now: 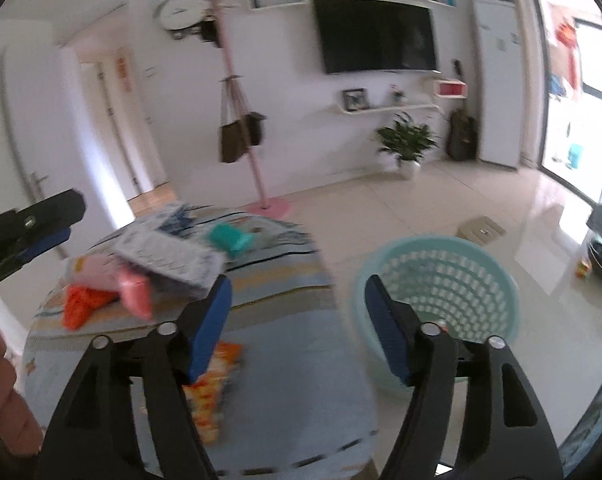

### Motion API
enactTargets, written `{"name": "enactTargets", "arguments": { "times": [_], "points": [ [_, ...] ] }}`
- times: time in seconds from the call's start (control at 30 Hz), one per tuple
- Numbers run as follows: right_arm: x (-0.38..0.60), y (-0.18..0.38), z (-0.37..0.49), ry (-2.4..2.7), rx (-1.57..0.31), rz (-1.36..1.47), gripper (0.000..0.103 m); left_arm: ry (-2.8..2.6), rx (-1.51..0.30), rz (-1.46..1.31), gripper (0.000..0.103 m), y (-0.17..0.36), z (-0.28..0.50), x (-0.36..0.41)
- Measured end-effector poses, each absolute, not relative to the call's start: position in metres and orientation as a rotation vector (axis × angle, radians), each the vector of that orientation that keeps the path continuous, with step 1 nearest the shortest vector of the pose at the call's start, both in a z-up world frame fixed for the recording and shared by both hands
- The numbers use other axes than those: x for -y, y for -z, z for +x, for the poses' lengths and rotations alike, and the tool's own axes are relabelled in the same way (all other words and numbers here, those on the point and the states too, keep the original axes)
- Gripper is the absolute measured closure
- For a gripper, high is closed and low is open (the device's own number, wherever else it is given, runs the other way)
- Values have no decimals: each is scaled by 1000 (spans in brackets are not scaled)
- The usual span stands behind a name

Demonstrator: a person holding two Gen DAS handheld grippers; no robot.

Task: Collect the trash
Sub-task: 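Reach back to the table with both grippers toward the pink bottle and pink packet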

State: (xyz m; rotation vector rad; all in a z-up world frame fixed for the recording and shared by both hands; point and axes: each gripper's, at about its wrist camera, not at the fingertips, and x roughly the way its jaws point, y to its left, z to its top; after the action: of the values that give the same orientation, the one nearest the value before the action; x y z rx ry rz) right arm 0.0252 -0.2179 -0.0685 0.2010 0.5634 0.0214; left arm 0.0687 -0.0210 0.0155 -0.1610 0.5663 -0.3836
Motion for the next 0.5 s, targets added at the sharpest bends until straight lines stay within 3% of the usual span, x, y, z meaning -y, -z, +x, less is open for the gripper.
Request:
{"name": "enactTargets", "arguments": {
  "times": [0.2, 0.5],
  "points": [
    [161, 90, 21, -89, -635, 152, 21, 250, -575, -218, 36, -5, 67, -54],
    [131, 132, 36, -39, -784, 113, 21, 167, -663, -247, 36, 27, 111, -123]
  ]
}}
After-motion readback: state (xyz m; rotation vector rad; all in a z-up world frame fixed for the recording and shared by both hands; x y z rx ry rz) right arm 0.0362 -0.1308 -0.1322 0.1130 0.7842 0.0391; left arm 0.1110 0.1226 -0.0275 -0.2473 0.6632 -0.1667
